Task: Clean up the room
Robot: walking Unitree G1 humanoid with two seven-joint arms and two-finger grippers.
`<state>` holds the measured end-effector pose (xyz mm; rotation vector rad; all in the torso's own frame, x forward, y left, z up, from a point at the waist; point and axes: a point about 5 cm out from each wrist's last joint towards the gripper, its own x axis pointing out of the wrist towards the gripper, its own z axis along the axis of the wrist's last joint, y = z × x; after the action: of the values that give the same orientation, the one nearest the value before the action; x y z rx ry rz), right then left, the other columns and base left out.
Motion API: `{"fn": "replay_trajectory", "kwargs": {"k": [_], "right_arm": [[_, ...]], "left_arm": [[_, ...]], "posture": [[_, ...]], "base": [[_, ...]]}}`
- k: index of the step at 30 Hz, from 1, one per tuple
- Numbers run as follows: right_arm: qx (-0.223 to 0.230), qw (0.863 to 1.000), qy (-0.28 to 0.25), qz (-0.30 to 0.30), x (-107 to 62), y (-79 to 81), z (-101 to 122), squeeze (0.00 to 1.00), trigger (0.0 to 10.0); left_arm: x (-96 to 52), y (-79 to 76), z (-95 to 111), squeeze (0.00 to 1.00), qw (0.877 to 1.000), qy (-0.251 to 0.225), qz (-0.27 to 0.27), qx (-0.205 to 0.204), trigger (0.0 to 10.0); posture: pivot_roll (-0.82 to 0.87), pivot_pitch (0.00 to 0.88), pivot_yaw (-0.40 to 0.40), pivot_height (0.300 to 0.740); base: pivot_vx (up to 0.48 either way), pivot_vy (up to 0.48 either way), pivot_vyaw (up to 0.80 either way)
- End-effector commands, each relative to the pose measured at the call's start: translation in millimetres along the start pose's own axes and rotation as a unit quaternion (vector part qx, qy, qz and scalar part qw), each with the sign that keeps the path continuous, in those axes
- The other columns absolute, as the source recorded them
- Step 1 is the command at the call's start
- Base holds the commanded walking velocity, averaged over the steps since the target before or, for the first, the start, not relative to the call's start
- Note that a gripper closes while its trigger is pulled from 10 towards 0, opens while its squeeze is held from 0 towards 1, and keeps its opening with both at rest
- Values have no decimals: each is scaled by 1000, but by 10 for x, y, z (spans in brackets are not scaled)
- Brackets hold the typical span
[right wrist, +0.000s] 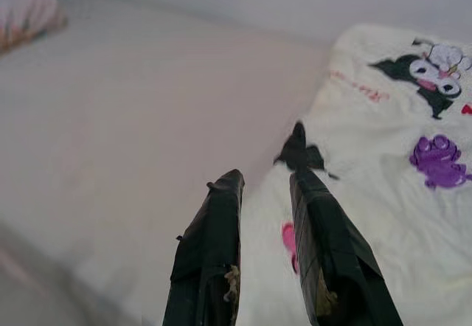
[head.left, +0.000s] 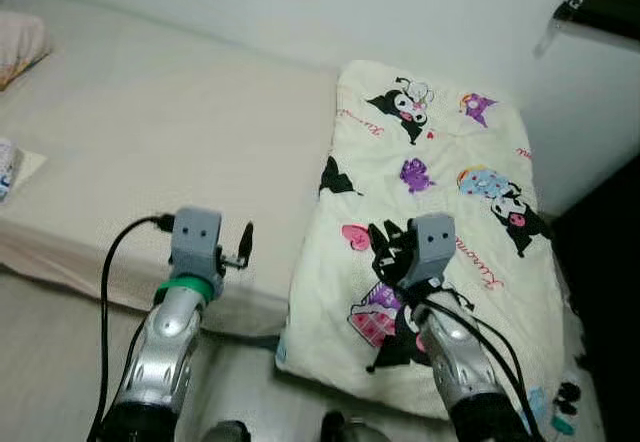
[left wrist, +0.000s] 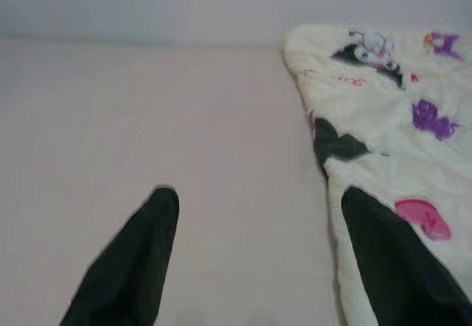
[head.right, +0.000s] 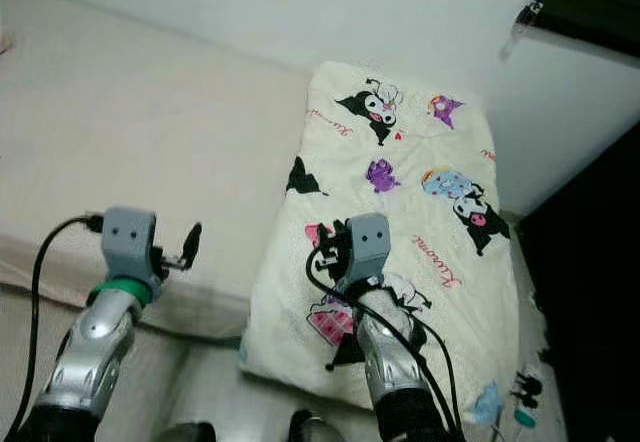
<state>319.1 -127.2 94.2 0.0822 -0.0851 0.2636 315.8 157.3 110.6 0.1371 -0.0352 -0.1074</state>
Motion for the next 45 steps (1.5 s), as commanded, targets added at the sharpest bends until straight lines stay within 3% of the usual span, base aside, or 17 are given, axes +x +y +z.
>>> {"fn": "replay_trajectory", "kwargs": {"k": [1, 12, 38, 45], "right_arm": [[6, 1000, 9, -15, -43, -40, -76, 0, 10000], [8, 1000, 7, -15, -30, -45, -101, 0, 10000], [12, 1000, 4, 13, 6, 36, -122, 0, 10000], [16, 1000, 11, 24, -9, 36, -153, 0, 10000]], "left_arm": [[0, -47, -81, 0, 1000, 11, -10, 4, 10000], [38, -82, -60, 0, 1000, 4, -8, 6, 10000], [-13, -39, -132, 0, 1000, 7, -1, 17, 10000], [-34, -46, -167, 0, 1000, 19, -3, 25, 10000]], "posture": [[44, 26, -14, 740], [54, 26, -13, 740], [68, 36, -19, 740], [71, 43, -23, 740]], "base": [[0, 0, 0], [-46, 0, 0], [-375, 0, 0], [-167, 0, 754]]}}
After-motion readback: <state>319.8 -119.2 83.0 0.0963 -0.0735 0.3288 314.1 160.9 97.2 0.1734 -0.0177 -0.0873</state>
